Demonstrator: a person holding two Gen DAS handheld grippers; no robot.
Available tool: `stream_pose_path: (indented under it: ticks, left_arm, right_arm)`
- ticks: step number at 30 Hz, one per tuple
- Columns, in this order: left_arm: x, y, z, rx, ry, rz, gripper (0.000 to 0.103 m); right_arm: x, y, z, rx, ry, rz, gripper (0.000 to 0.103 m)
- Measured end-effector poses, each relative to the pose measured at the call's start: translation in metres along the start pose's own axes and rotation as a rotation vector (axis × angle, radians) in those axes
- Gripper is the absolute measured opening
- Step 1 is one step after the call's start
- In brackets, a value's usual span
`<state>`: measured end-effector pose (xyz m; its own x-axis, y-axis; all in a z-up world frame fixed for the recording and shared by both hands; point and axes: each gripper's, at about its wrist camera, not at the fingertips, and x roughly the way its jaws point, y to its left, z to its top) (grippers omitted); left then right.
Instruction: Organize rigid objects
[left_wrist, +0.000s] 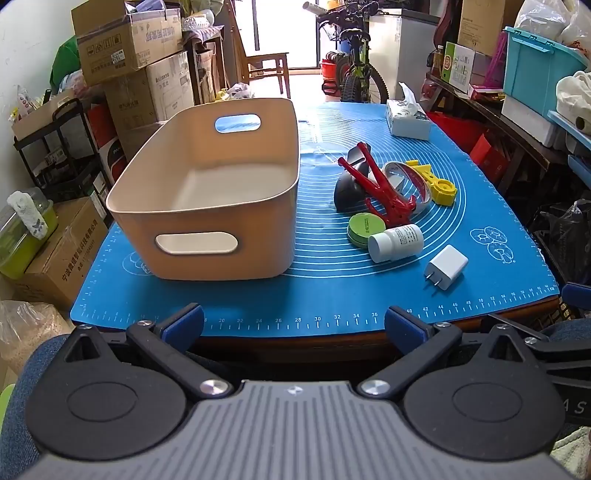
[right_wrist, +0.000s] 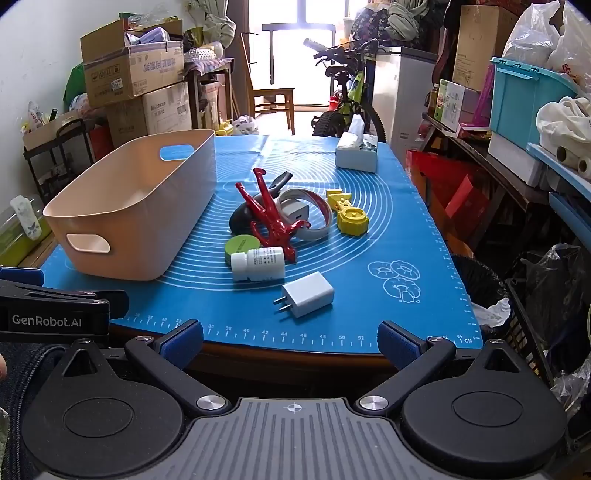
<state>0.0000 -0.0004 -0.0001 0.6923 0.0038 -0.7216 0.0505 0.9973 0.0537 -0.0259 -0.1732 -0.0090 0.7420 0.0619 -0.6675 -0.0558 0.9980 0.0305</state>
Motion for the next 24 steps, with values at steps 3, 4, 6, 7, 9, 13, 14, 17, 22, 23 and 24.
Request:
stream_pose_path:
  ticks: [3,4,6,7,9,13,14,17,22,23,24]
  left_arm:
    - [0.0001,0.0001,0.0,0.0,0.0,0.001,0.103]
    - [0.0001,0.0001,0.0,0.0,0.0,0.001,0.103]
    - [0.0002,-0.0001,0.0,0.001,0.001,0.001,0.103]
    - [0.0002,0.0,0.0,0.001,0.002,0.001,0.103]
    - [0.0001,-0.0002,0.0,0.001,0.001,0.001,0.103]
    - [0.0002,-0.0001,0.0,0.0,0.002,0.001,0.103]
    - [0.0001,-0.0001,0.0,0.0,0.002,0.001,0.103]
    - [0.0002,-0.0002,0.0,0.001,0.002,0.001,0.103]
    - [0.0002,-0.0001,0.0001,0.001,0.003,0.0,0.103]
    - [0.0026,0.0004,-0.0009,0.002,0.003,0.001,0.103]
    - [0.0028,0.0004,-0.001,0.002,0.002,0.001,0.103]
  right_arm:
    - [0.0,0.0,0.0,0.0,0.0,0.0,0.1]
    - [0.0001,0.0001,0.0,-0.001,0.0,0.0,0.1]
    - [0.0001,0.0001,0.0001,-0.001,0.0,-0.001,0.1]
    - [0.0001,0.0002,0.0001,-0.001,0.0,-0.001,0.1]
    - [0.0001,0.0001,0.0001,-0.001,0.0,0.0,0.1]
    - [0.0002,0.0003,0.0,-0.001,0.001,-0.001,0.1]
    - [0.0002,0.0004,0.0,-0.001,0.001,-0.001,0.1]
    - [0.0004,0.0006,-0.0002,-0.001,0.001,-0.001,0.1]
    - [0.0004,0.0009,-0.0004,-0.002,0.0,-0.001,0.1]
    - [0.0003,0.0009,-0.0004,-0.002,-0.001,-0.001,0.1]
    - [0.0003,0.0009,-0.0004,-0.002,-0.001,-0.001,0.1]
